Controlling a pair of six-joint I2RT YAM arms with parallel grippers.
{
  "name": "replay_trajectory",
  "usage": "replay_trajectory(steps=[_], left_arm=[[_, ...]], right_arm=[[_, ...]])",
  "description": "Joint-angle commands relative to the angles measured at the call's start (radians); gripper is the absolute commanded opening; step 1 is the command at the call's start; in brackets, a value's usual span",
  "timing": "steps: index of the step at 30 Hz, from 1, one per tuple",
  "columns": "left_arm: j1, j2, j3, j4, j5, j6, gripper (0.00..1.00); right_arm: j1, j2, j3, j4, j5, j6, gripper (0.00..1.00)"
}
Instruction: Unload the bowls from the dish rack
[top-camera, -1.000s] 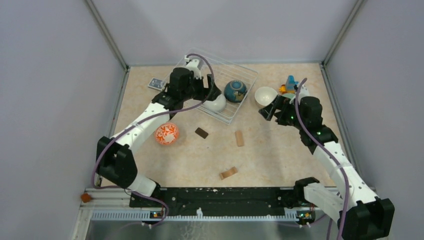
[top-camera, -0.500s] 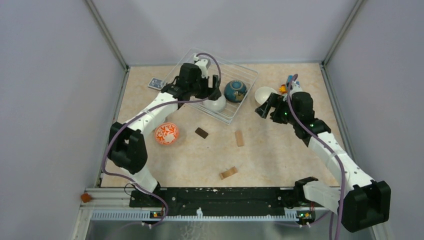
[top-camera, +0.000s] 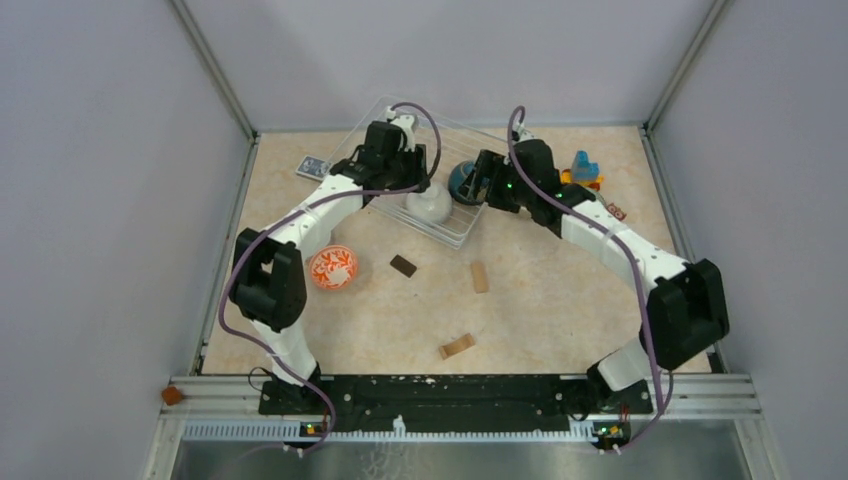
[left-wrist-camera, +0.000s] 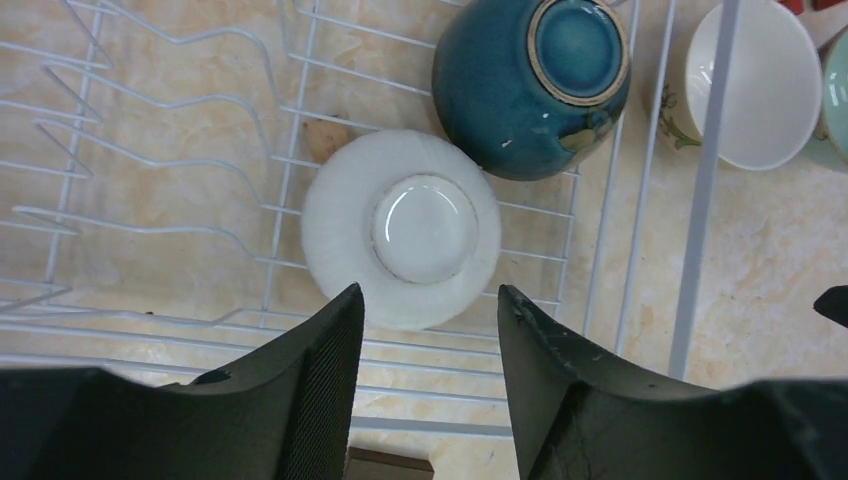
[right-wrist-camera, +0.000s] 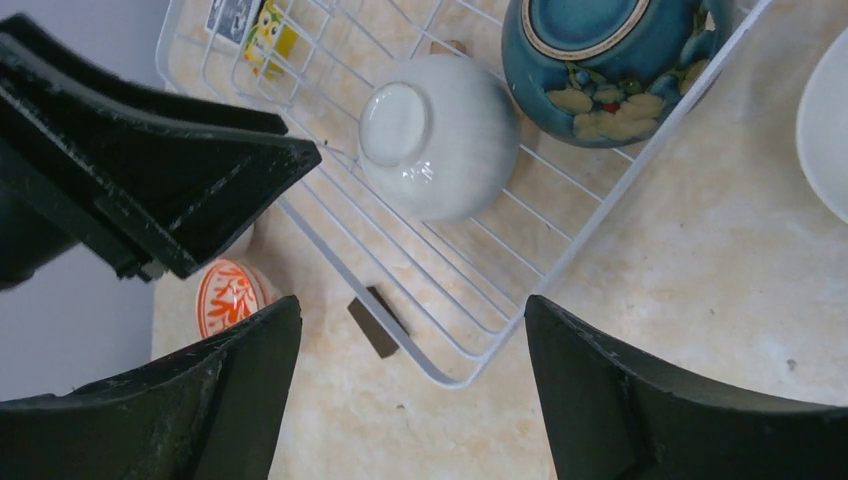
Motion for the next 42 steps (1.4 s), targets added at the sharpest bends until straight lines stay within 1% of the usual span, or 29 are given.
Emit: replay_trajectory(steps=[1,2,3,5,8,9,10,12,15,20,22,24,31,35,38,42], left_arm=[[0.016,0.024,0.058,-0.007,-0.078,-0.049,0.52],[0.019,0.020,0.055,-0.006,-0.094,-0.055,0.49],[0.024,0.013,0.047,-0.003,-0.113,-0.060,0.47],[0.033,-0.004,0.028,0.010,-0.149,-0.072,0.45],[0.045,-0.027,-0.010,0.053,-0.137,-0.071,0.44],[0.049,-0.024,-0.014,0.056,-0.127,-0.072,0.44],[0.053,-0.015,-0.009,0.054,-0.117,-0.071,0.44],[0.063,0.010,0.013,0.040,-0.097,-0.074,0.44],[0.087,0.043,0.041,0.027,-0.060,-0.108,0.45],[0.106,0.072,0.077,0.029,-0.033,-0.128,0.42],[0.108,0.079,0.089,0.032,-0.019,-0.127,0.42],[0.108,0.089,0.093,0.034,-0.001,-0.127,0.42],[0.114,0.118,0.095,0.046,0.046,-0.115,0.41],[0.117,0.128,0.100,0.046,0.077,-0.105,0.41],[0.119,0.129,0.098,0.045,0.081,-0.096,0.41],[0.130,0.123,0.093,0.045,0.076,-0.092,0.41]], right_arm=[[0.029,0.107,0.116,-0.020,0.088,0.144,0.82],[0.036,0.126,0.127,-0.016,0.095,0.183,0.82],[0.047,0.145,0.141,-0.030,0.150,0.234,0.82],[0.072,0.202,0.204,-0.084,0.193,0.288,0.81],[0.102,0.316,0.361,-0.263,0.273,0.371,0.81],[0.108,0.355,0.408,-0.293,0.275,0.385,0.80],[0.110,0.372,0.422,-0.300,0.264,0.396,0.80],[0.114,0.387,0.415,-0.265,0.237,0.425,0.79],[0.123,0.412,0.425,-0.244,0.251,0.459,0.79],[0.124,0.538,0.560,-0.330,0.224,0.448,0.81],[0.125,0.578,0.607,-0.367,0.239,0.445,0.83],[0.124,0.599,0.616,-0.365,0.243,0.447,0.85],[0.114,0.666,0.629,-0.351,0.234,0.455,0.84],[0.095,0.696,0.589,-0.250,0.150,0.458,0.86],[0.084,0.716,0.565,-0.179,0.112,0.442,0.91],[0.080,0.752,0.607,-0.205,0.157,0.379,0.98]])
